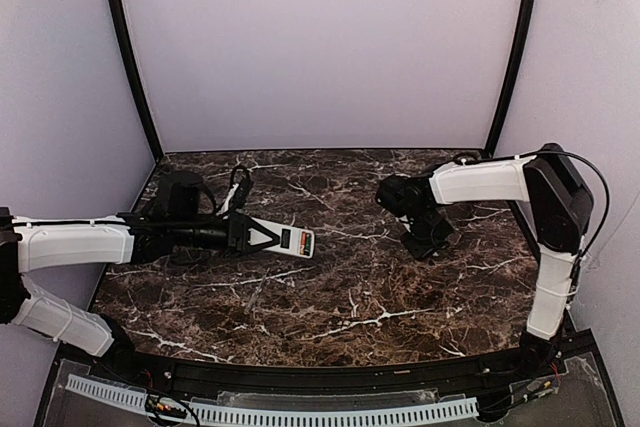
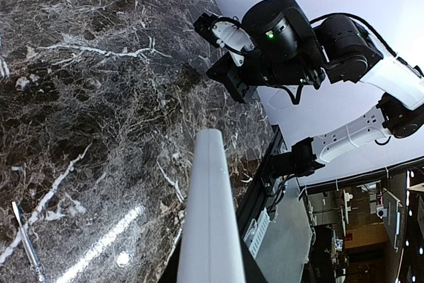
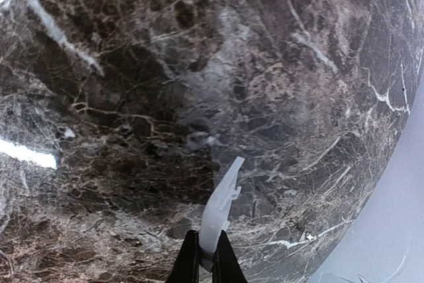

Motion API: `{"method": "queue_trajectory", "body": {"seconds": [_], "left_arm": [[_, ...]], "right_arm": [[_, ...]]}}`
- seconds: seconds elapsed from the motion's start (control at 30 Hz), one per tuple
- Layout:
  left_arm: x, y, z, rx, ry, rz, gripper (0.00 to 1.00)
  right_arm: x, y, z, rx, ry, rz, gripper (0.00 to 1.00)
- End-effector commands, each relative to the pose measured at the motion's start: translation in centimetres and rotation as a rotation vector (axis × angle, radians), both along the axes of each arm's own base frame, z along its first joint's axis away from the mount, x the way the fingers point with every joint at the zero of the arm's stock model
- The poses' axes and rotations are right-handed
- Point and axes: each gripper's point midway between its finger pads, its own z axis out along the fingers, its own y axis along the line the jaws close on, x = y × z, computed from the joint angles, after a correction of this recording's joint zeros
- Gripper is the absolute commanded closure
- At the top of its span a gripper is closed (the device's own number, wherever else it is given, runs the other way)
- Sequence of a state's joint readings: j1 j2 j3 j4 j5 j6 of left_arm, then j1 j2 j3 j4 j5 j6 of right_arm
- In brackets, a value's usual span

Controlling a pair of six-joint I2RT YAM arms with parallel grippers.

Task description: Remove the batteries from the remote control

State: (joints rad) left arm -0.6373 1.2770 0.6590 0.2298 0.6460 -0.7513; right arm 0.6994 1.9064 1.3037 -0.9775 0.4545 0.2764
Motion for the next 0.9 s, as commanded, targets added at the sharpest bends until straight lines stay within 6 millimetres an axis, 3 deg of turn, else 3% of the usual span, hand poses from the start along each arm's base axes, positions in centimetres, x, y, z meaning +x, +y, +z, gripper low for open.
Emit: {"method": "queue_trajectory", "body": {"seconds": [0.0, 0.27, 0.87], "left_arm": [[-0.2, 0.2, 0.5, -0.016, -0.025, -0.013, 1.00], [0.2, -0.1, 0.7, -0.016, -0.022, -0.017, 1.00], [0.7, 0.0, 0.4, -0.004, -0.012, -0.004, 1.00]], "right_arm": [[-0.1, 1.5, -0.8, -0.014, 0.024, 0.061, 1.00], [-1.3, 3.2, -3.6, 0.025, 0.107, 0.098, 0.97], [-2.5, 7.1, -3.6, 0.256, 0.155, 0.141, 0.67]]}}
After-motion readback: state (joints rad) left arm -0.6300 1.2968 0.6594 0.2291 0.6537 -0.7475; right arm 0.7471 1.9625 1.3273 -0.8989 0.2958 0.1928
